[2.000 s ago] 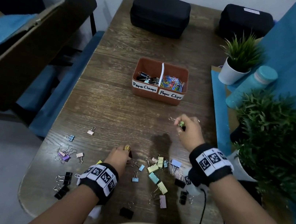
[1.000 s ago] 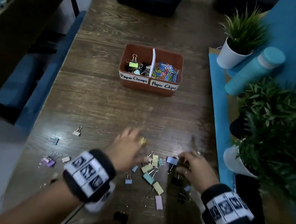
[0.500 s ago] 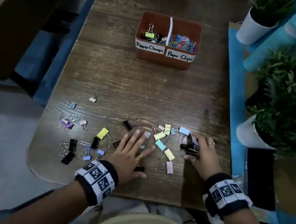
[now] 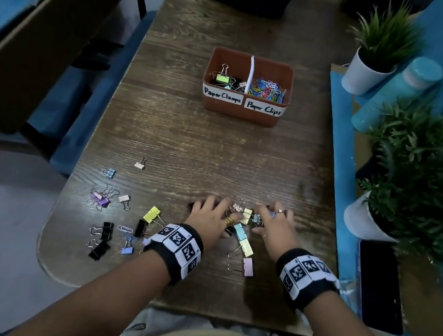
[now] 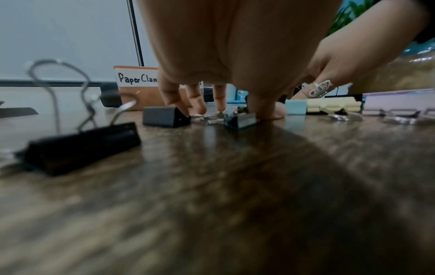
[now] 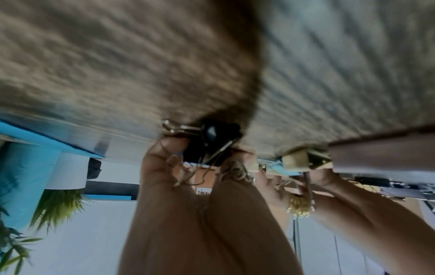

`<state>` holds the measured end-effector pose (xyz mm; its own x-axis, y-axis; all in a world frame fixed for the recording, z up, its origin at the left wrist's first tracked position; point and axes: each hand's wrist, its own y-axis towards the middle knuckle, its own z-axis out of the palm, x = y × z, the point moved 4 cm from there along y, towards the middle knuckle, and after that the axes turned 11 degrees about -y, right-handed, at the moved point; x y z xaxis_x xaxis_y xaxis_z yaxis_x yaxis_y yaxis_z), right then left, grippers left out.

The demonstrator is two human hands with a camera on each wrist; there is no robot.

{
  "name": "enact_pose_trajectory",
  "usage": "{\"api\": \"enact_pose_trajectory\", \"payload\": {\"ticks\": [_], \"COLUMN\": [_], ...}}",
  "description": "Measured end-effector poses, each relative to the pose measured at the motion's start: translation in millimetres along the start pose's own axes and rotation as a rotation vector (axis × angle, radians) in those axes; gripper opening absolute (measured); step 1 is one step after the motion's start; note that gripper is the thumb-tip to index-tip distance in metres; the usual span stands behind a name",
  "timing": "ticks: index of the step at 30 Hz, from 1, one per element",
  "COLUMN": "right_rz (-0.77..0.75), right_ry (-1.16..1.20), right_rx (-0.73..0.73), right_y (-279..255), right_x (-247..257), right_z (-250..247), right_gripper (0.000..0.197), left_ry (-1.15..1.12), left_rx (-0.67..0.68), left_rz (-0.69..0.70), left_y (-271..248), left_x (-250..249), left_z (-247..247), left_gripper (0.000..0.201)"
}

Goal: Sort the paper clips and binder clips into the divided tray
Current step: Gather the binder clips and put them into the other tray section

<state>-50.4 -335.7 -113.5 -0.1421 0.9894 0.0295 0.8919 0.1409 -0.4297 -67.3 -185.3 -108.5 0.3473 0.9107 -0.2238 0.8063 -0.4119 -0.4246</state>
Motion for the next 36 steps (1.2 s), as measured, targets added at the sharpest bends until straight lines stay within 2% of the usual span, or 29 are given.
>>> {"api": "enact_pose_trajectory", "payload": {"ticks": [3, 7, 11, 14, 18, 23, 25, 27, 31, 33, 36], "right_rz": [0.034, 0.035, -0.008, -0.052, -0.074, -0.001, 0.002, -0.002, -0.015, -0.055, -0.11], "right_ry": [0.006, 0.017, 0.086, 0.187, 0.268, 0.453, 0.538, 0.565, 0.545, 0.46, 0.239], "right_rx": [-0.02, -0.048, -0.016, 0.005, 0.028, 0.007, -0.002, 0.027, 0.038, 0.073, 0.115], "right_y": [-0.3, 2.6, 4.3, 4.3, 4.0, 7.1, 10.1, 12.6, 17.8, 18.8, 18.1], "right_x": [2.5, 3.1, 2.5, 2.2, 0.0, -8.9, -14.3, -17.6, -17.0, -10.7, 1.2], "right_z": [0.0, -1.7, -3.4, -7.6, -12.5, -26.9, -33.0, -36.6, -40.8, -37.9, -28.5], "right_gripper": [0.026, 0.022, 0.023, 0.017, 0.015, 0.014, 0.012, 0.009, 0.003, 0.015, 0.018], "left_ry": [-0.028, -0.07, 0.068, 0.195, 0.174, 0.033, -0.118, -0.335, -0.643, -0.763, -0.753], "left_rx": [0.012, 0.033, 0.087, 0.068, 0.048, 0.065, 0.076, 0.059, -0.089, -0.216, -0.408], "left_rz": [-0.039, -0.057, -0.059, -0.027, -0.015, -0.055, -0.113, -0.15, -0.126, -0.122, -0.138], "left_y": [1.6, 9.2, 16.2, 17.2, 17.3, 18.3, 20.7, 24.1, 30.2, 42.7, 73.9], "left_x": [-4.0, -3.8, -4.2, -5.7, -6.3, -5.3, 2.8, 14.2, 37.5, 56.8, 85.4], "left_z": [-8.2, -13.9, -16.1, -16.0, -15.1, -19.4, -21.4, -26.3, -58.5, -89.6, -150.2], "left_gripper": [0.038, 0.041, 0.045, 0.044, 0.038, 0.042, 0.044, 0.034, 0.013, 0.013, 0.021]}}
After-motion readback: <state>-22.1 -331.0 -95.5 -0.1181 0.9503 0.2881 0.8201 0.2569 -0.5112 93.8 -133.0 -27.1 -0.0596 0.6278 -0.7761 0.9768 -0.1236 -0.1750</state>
